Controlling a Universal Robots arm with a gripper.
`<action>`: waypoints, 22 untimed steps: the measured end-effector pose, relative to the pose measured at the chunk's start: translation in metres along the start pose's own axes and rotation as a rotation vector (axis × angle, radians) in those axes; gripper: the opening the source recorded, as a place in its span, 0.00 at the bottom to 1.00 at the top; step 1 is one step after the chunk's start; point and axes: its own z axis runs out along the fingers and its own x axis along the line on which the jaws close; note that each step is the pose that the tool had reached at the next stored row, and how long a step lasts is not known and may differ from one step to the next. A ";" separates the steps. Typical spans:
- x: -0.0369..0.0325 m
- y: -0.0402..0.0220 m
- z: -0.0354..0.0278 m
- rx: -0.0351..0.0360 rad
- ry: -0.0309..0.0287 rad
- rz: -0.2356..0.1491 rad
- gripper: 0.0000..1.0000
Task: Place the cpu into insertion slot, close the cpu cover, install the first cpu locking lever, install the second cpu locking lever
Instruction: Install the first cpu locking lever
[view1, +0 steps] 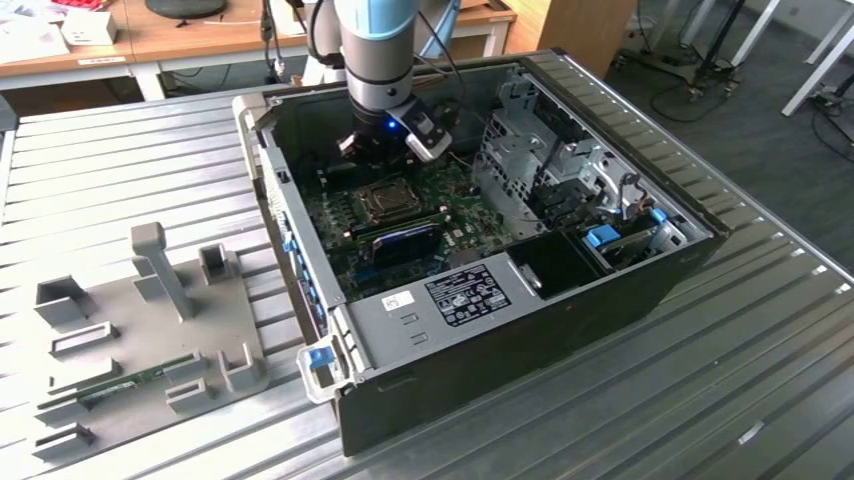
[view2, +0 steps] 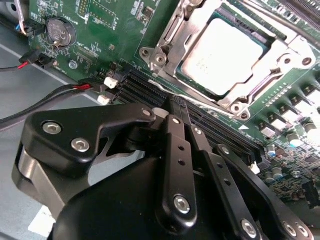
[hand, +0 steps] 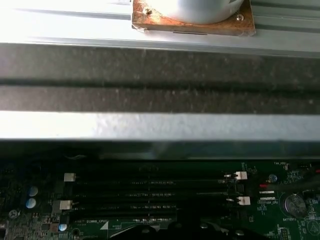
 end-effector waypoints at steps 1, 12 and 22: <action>0.0000 -0.0004 -0.0001 0.0001 0.0001 0.000 0.11; 0.0005 -0.0019 0.0027 0.0002 -0.0012 0.000 0.11; 0.0010 -0.0026 0.0058 0.0000 -0.0015 0.000 0.11</action>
